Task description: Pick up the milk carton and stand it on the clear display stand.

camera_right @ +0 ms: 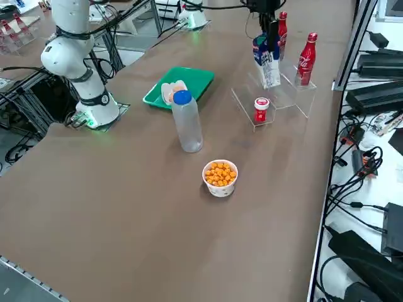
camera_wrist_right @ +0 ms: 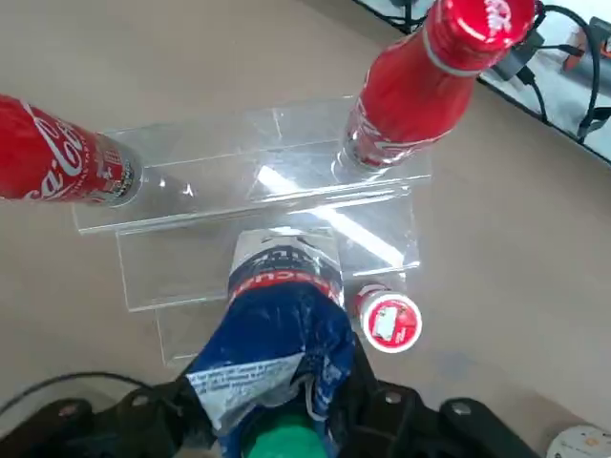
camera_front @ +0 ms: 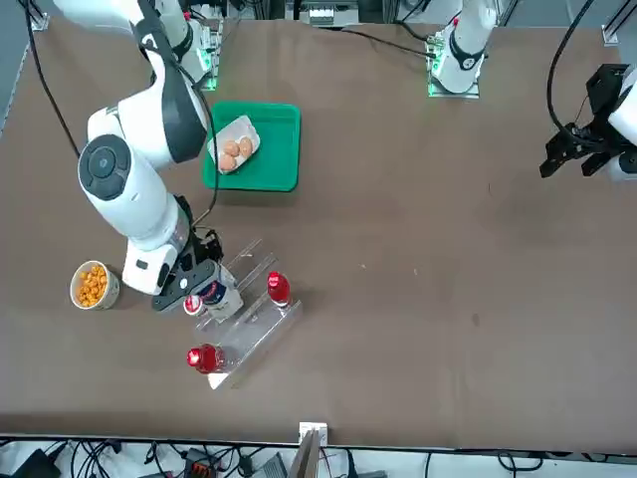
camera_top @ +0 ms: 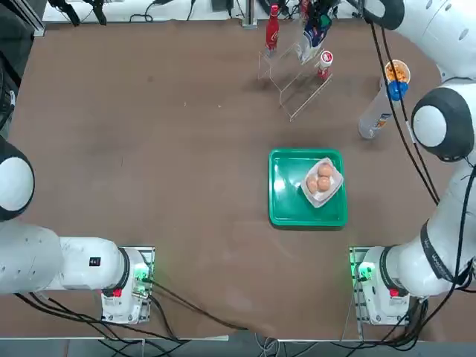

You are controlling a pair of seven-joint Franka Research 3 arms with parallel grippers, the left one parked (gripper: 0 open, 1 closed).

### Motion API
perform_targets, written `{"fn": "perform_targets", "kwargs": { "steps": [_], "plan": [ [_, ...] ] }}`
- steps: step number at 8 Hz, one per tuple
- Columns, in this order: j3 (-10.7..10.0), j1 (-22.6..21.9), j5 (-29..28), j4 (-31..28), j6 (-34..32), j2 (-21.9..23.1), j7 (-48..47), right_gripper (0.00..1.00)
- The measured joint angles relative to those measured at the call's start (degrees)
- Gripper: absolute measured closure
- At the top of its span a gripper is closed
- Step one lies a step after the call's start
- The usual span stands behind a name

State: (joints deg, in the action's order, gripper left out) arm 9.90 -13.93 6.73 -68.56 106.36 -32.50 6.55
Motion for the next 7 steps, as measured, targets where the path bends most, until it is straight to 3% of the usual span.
{"fn": "perform_targets", "kwargs": {
  "steps": [7],
  "plan": [
    [-0.24,-1.18,0.98,0.18,3.18,-3.18,-0.07,0.44]
  ]
}}
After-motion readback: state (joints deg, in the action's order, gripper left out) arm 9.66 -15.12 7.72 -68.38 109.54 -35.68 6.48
